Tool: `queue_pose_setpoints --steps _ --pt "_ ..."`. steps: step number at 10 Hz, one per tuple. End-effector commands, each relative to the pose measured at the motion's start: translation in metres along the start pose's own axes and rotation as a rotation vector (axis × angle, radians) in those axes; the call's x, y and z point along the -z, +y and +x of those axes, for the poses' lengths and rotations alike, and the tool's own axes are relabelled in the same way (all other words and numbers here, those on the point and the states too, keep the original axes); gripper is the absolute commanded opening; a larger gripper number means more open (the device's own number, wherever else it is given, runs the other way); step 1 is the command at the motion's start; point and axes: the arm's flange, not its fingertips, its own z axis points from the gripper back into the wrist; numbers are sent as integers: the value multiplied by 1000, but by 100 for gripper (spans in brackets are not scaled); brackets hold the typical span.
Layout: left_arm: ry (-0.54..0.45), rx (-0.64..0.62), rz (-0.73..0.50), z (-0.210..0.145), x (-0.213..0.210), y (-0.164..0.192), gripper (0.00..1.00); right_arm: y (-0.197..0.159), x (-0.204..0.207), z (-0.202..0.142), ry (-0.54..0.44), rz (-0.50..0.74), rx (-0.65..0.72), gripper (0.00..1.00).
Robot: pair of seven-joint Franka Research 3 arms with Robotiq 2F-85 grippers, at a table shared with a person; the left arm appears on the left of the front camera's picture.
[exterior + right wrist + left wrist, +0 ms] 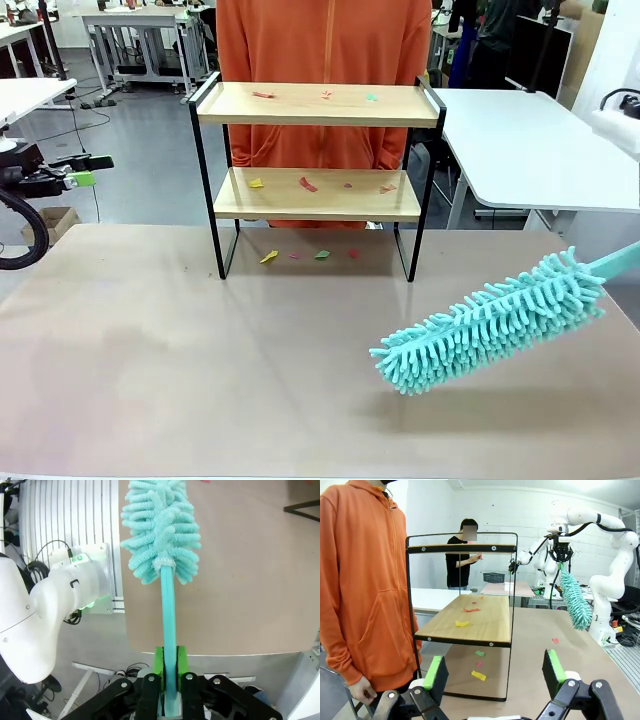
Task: Clean the shelf.
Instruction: Clean the specific section of the Shelf indicated by the human with the Duster.
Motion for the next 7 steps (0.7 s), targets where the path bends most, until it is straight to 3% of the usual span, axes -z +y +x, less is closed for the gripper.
queue_pose_setpoints --steps 1,7 --pt "10 5 3 2 1 -4 100 2 -2 -2 0 -6 1 13" --pt "10 5 3 2 1 -4 100 2 -2 -2 0 -6 1 13"
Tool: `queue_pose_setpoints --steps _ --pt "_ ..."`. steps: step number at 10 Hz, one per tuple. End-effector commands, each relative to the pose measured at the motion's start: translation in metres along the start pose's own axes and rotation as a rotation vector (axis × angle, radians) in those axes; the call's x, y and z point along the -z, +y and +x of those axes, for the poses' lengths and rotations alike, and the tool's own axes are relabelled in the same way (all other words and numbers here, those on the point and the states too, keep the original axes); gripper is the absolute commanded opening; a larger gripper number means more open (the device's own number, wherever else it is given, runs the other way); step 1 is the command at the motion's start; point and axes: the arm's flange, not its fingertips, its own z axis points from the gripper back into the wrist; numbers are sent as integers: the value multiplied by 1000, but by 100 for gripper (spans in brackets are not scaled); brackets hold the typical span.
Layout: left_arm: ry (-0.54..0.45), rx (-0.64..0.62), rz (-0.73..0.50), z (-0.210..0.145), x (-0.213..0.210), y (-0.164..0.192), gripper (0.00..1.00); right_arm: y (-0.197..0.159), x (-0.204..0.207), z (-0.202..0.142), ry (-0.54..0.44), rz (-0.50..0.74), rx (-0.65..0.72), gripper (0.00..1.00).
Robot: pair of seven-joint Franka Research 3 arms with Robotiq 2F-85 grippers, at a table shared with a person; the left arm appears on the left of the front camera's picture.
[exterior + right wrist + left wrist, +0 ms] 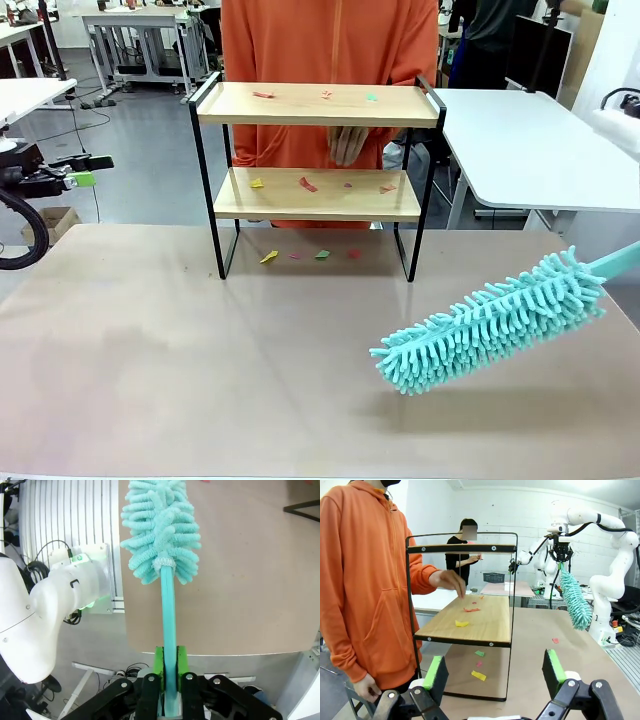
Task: Clean the shelf.
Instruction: Clean the specific section of the Shelf indicated by the human with the Duster.
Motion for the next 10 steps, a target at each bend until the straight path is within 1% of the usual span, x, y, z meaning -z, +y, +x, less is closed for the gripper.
queue_pose_setpoints --steps 1,10 --pt "10 5 3 2 1 -4 100 1 -1 -2 1 -4 1 13" --pt "10 5 3 2 1 -4 100 1 -1 -2 1 -4 1 13"
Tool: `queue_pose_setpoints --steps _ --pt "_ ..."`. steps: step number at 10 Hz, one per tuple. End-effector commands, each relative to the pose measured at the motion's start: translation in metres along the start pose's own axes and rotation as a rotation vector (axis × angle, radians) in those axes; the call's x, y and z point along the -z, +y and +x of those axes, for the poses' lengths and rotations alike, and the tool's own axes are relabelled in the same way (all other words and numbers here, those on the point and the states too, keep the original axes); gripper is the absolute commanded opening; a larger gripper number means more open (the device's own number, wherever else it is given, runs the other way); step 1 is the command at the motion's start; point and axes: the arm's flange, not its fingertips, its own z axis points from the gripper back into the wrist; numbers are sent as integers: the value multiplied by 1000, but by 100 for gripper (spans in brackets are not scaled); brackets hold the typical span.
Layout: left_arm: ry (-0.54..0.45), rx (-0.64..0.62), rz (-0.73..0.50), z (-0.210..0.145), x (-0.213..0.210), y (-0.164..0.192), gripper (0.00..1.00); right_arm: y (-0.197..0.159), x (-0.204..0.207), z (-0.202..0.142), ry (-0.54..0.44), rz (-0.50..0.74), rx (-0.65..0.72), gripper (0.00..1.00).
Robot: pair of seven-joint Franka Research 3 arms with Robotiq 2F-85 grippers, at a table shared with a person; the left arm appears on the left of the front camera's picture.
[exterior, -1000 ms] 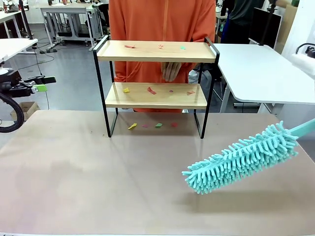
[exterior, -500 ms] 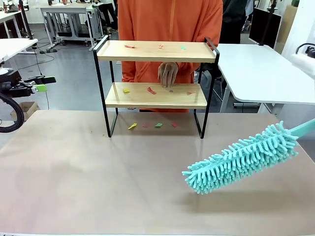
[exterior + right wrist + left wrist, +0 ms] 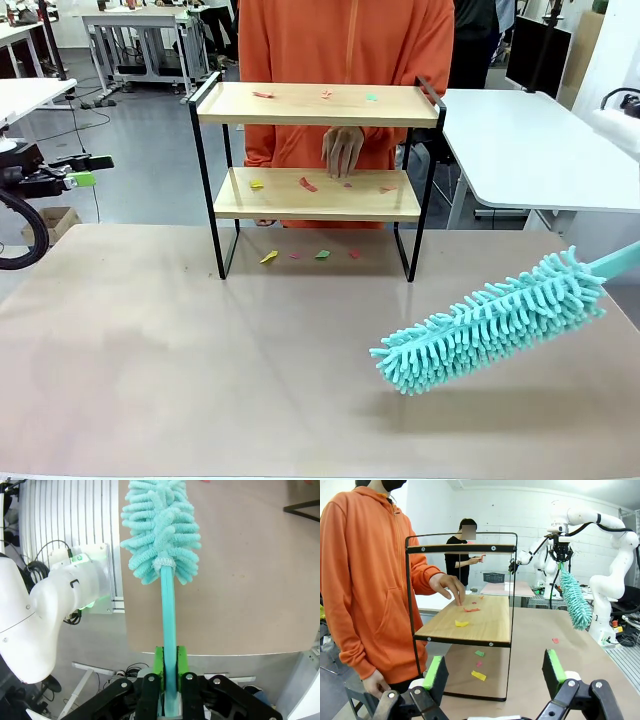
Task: Clean the shelf.
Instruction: Clean the specific section of the Shelf indicated by the human with the Duster.
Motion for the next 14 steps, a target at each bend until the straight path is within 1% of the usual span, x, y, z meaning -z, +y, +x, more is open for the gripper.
queue_pose_setpoints --steps 1,2,3,4,5,6,8,9,10,11,12,13,14 --pt "10 5 3 2 1 -4 100 1 -1 -2 1 -4 1 13" --pt "10 5 3 2 1 -4 100 0 0 0 0 0 0 13" --pt "10 5 3 2 1 -4 100 -2 -12 23 -65 -36 94 13" --pt "10 5 3 2 1 -4 100 -3 -26 46 -121 -70 129 13" --pt "10 5 3 2 1 -4 100 -1 -39 69 -129 -101 167 13" --pt "10 5 3 2 1 -4 100 1 -51 98 -160 -102 258 13" --pt "10 5 3 2 1 -4 100 6 -60 157 -200 -93 479 13" --pt "10 5 3 2 1 -4 100 11 -61 187 -212 -76 552 13" --pt "10 5 3 2 1 -4 100 16 -61 217 -188 -78 645 13" --pt "10 5 3 2 1 -4 100 19 -60 236 -163 -137 761 13" --pt "10 5 3 2 1 -4 100 22 -59 248 -183 -139 801 13" --pt "10 5 3 2 1 -4 100 25 -59 252 -245 -145 849 13" --pt "10 5 3 2 1 -4 100 25 -52 242 -183 -107 729 13"
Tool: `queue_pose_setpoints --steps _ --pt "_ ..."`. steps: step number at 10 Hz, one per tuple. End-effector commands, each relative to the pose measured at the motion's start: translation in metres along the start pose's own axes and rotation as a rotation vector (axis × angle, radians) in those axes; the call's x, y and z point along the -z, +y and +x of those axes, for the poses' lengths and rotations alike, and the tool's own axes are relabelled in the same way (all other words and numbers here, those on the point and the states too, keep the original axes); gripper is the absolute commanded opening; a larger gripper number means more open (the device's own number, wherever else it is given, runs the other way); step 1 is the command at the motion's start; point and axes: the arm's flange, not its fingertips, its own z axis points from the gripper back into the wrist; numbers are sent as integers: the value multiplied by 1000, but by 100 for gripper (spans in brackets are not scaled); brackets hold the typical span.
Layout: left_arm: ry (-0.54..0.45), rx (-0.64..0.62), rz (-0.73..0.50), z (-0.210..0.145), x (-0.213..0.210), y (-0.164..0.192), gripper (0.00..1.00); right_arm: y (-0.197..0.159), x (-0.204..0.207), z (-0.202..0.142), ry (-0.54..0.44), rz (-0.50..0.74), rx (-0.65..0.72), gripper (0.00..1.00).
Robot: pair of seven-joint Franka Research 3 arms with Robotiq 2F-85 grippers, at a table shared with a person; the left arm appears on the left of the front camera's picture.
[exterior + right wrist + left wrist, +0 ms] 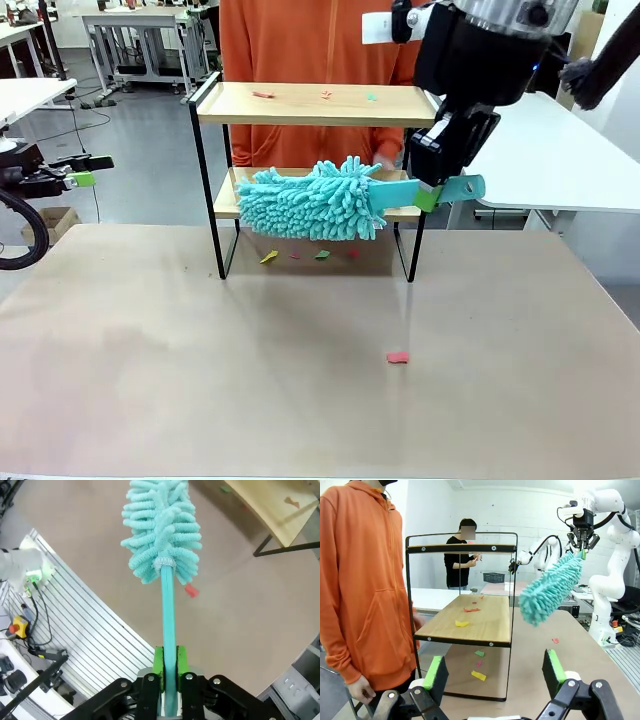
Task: Clean the shelf.
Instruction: Clean the specific section of the Shelf indicated by the human with the Duster.
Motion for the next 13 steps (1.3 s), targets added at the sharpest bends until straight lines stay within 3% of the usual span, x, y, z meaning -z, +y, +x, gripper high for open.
queue_pose_setpoints --steps 1,3,5,8,13 --pt "10 5 3 2 1 -4 100 -10 0 -6 18 9 -67 13" --pt "10 5 3 2 1 -4 100 -10 0 -6 18 9 -67 13" --pt "10 5 3 2 1 -4 100 18 8 10 43 -48 62 13" --pt "10 5 3 2 1 -4 100 72 7 38 -49 -102 235 13" --pt "10 5 3 2 1 -4 100 127 25 89 -190 -194 503 13"
